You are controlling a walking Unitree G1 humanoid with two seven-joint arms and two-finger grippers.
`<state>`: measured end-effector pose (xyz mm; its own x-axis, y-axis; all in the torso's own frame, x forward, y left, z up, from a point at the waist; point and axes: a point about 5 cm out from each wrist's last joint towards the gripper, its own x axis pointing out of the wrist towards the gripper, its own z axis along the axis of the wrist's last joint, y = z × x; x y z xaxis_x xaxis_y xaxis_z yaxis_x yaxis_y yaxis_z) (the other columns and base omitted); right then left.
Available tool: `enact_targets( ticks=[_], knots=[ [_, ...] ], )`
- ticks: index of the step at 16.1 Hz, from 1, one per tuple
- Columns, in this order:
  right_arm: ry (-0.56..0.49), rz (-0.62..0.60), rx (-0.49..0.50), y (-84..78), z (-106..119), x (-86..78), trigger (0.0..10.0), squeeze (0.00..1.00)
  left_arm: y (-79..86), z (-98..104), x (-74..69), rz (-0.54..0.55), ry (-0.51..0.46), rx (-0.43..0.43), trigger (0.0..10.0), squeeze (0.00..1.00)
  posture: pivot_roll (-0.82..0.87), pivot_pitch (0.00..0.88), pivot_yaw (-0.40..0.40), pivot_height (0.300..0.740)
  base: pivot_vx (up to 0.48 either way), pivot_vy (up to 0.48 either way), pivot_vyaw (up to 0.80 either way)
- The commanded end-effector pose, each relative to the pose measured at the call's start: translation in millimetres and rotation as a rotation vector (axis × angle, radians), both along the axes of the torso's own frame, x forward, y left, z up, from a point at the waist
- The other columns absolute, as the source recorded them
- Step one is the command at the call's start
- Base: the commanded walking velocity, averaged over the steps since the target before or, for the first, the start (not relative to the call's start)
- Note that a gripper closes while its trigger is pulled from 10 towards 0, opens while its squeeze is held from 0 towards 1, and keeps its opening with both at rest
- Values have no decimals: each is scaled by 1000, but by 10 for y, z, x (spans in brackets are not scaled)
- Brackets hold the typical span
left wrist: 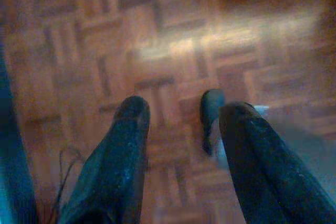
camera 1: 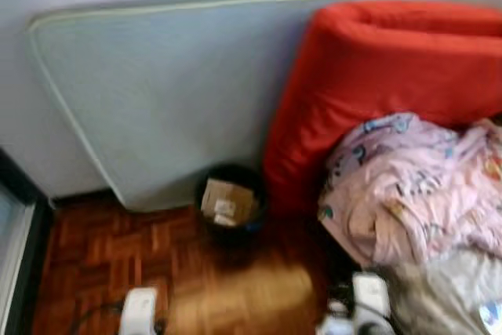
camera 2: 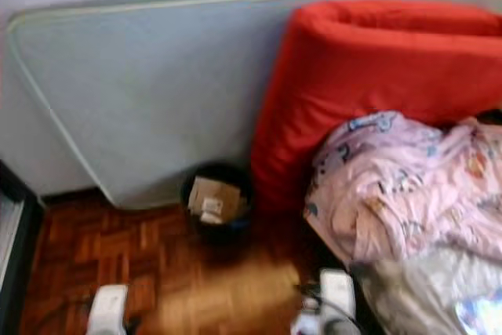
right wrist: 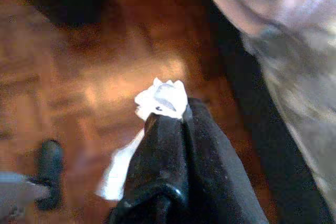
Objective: Clean up the room
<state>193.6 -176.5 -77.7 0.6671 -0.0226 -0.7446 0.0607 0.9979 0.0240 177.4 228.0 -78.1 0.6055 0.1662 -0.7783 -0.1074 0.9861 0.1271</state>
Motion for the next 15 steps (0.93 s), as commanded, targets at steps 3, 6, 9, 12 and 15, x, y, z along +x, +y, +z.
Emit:
enact_targets(
  ticks=[3,6,9,12,15],
  knots=[
    [21,-24,-17,-98,-22,-61,10000,0,-85,-21,-1,-22,8,-12,10000,0,-87,52,-45,740,0,0,800],
    [22,-18,-18,-95,-23,-62,10000,0,-98,-23,1,-23,8,-10,10000,0,-83,43,-48,740,0,0,800],
    [21,-7,-17,-85,-23,-60,10000,0,-106,-28,-5,-16,11,-12,10000,0,-80,33,-50,740,0,0,800],
    [17,-23,-2,-89,-26,-72,10000,0,-103,-26,-2,-15,11,-10,10000,0,-80,35,-51,740,90,0,0],
    [10,-32,1,-95,-21,-66,10000,0,-97,-23,3,-15,12,-4,10000,0,-80,42,-53,740,301,0,0]
  ],
)
